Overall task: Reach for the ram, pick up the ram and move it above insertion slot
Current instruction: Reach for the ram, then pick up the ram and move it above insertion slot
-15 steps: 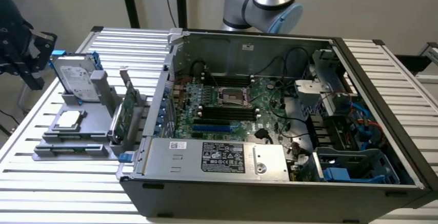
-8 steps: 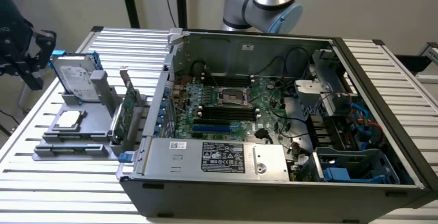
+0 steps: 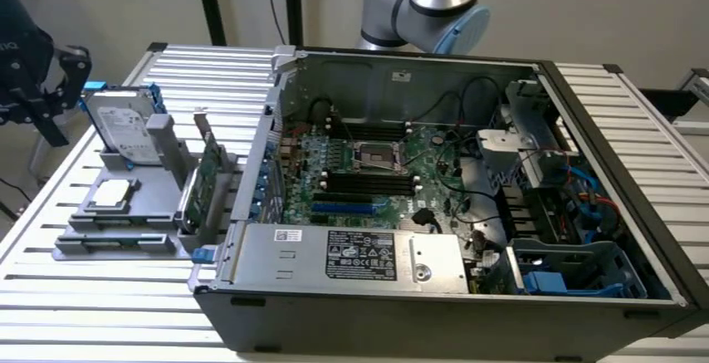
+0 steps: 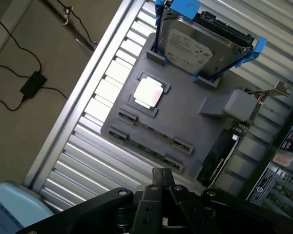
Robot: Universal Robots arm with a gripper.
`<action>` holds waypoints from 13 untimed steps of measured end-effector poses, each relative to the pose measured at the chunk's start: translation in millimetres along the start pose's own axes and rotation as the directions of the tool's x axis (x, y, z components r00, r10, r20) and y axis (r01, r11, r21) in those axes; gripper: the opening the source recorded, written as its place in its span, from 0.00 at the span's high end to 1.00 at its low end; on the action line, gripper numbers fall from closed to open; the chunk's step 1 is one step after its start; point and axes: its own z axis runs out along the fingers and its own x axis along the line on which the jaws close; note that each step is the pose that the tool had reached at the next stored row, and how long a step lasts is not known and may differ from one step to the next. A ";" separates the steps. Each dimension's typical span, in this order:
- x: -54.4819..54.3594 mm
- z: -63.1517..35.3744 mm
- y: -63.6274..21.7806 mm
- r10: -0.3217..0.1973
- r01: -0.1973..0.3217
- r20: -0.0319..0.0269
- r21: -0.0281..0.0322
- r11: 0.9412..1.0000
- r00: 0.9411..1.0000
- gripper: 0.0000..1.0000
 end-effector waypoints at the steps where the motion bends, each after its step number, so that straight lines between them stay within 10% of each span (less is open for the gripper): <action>1: 0.0 0.0 0.0 -0.020 0.020 -0.001 0.000 1.000 1.000 0.89; 13: 0.0 0.2 -0.1 -0.235 0.235 -0.009 0.000 0.972 0.972 0.89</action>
